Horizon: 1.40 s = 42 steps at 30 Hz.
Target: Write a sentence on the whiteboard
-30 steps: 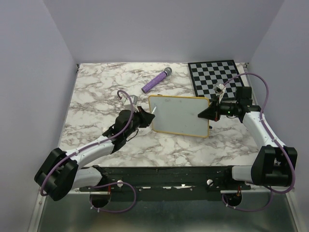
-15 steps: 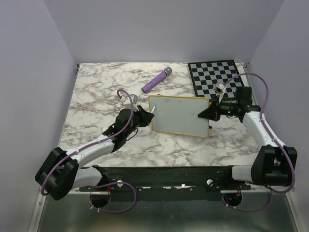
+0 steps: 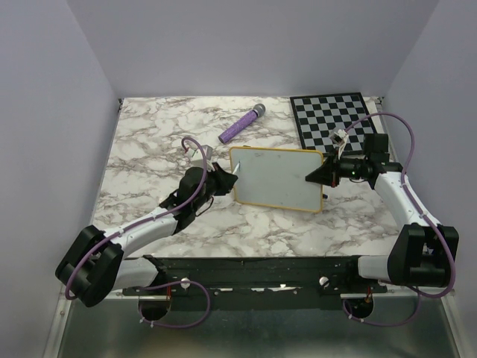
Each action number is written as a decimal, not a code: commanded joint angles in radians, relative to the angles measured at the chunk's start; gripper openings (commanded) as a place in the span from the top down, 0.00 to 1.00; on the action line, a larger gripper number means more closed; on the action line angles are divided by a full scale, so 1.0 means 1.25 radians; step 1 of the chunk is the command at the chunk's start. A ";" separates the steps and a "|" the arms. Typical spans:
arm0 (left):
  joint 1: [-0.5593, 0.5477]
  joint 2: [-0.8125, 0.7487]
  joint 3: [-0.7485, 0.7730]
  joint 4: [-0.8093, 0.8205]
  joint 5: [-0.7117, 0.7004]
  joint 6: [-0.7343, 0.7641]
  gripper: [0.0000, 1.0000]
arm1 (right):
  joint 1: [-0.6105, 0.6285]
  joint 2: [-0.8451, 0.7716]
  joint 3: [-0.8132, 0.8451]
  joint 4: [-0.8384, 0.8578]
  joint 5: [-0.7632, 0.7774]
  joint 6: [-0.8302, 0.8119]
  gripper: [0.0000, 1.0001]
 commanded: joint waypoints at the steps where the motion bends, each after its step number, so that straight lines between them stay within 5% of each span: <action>1: 0.004 0.011 0.021 0.009 0.000 0.010 1.00 | -0.001 0.007 -0.001 -0.008 0.017 -0.023 0.99; 42: 0.003 0.012 -0.001 -0.047 0.087 -0.002 1.00 | -0.001 0.008 0.001 -0.010 0.017 -0.023 0.99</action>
